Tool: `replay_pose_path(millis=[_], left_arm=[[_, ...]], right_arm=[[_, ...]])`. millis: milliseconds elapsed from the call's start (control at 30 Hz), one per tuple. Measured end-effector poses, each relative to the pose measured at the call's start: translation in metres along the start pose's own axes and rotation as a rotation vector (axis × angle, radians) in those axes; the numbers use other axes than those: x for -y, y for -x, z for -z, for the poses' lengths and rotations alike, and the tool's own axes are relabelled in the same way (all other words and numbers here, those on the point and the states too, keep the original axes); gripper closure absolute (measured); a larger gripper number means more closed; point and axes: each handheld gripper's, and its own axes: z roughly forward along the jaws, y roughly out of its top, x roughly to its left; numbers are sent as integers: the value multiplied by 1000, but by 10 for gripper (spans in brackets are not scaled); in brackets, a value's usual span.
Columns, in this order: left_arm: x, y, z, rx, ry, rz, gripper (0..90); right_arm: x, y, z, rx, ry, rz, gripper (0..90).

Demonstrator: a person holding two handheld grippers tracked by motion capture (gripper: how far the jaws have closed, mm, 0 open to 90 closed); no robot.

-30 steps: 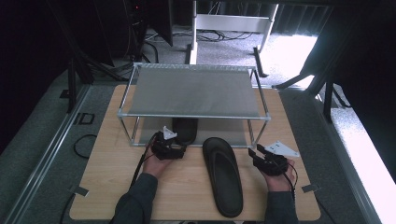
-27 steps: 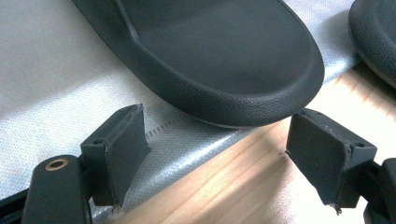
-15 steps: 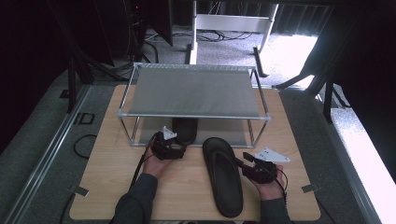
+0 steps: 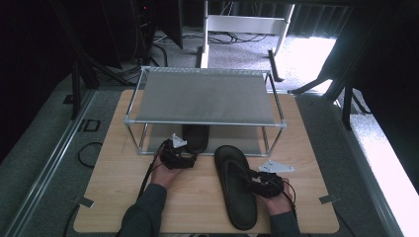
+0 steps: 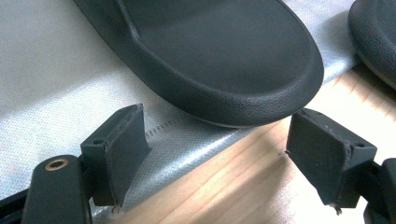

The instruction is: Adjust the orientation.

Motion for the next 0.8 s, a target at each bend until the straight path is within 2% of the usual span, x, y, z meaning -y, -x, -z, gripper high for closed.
replay_pose_path(millis=[200, 567, 800], left_arm=[[0, 0, 0, 0, 1, 0, 205], [0, 0, 0, 0, 1, 0, 205], [0, 0, 0, 1, 1, 0, 205]], right_arm=[[-1, 2, -1, 8, 14, -43, 670], [-9, 2, -4, 39, 45, -54, 708], [-21, 5, -12, 78, 75, -70, 709]])
